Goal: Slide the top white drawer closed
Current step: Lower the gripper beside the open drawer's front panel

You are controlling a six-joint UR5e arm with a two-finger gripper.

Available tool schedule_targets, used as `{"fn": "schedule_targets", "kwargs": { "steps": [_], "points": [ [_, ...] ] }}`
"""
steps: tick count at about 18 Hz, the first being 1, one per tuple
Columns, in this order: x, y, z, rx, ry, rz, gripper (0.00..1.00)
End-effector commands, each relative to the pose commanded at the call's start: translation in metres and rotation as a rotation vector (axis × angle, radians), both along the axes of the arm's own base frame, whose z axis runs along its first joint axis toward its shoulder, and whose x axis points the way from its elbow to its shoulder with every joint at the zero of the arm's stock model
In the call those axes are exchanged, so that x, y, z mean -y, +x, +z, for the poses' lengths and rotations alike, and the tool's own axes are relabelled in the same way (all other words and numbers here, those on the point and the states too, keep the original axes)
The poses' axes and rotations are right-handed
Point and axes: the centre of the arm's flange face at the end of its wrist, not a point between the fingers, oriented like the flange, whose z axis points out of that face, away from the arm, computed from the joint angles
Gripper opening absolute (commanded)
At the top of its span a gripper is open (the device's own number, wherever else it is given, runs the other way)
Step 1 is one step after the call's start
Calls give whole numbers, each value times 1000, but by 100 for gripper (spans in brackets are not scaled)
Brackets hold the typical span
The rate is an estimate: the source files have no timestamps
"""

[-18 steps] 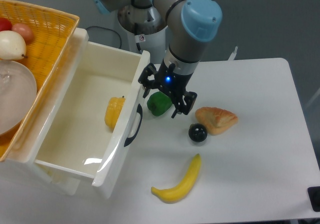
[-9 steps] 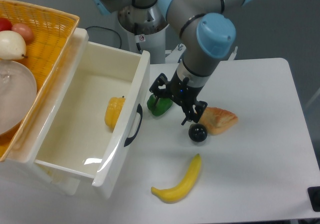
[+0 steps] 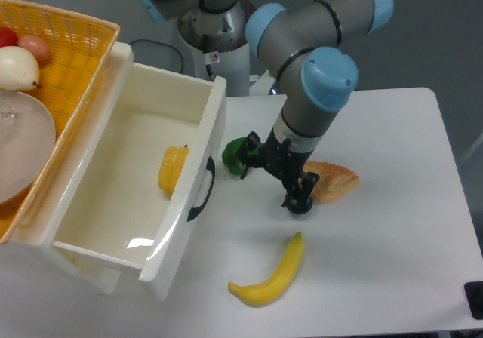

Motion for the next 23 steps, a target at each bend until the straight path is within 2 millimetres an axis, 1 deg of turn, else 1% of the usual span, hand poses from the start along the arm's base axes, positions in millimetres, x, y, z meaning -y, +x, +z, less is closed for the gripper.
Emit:
{"fn": "schedule_targets", "kwargs": {
  "steps": [4,6,11,16,21,23],
  "points": [
    [0,0,-4,-9,-6,-43,100],
    [-1,0,-9,-1,-12,-43,100],
    [1,-2,-9,-33,-48,-51,100],
    [-5,0,-4,-38,-44,-46,100],
    [-12,2,-9,-24,-49,51,100],
    [-16,0,-15,-8,-58,125,100]
  ]
}}
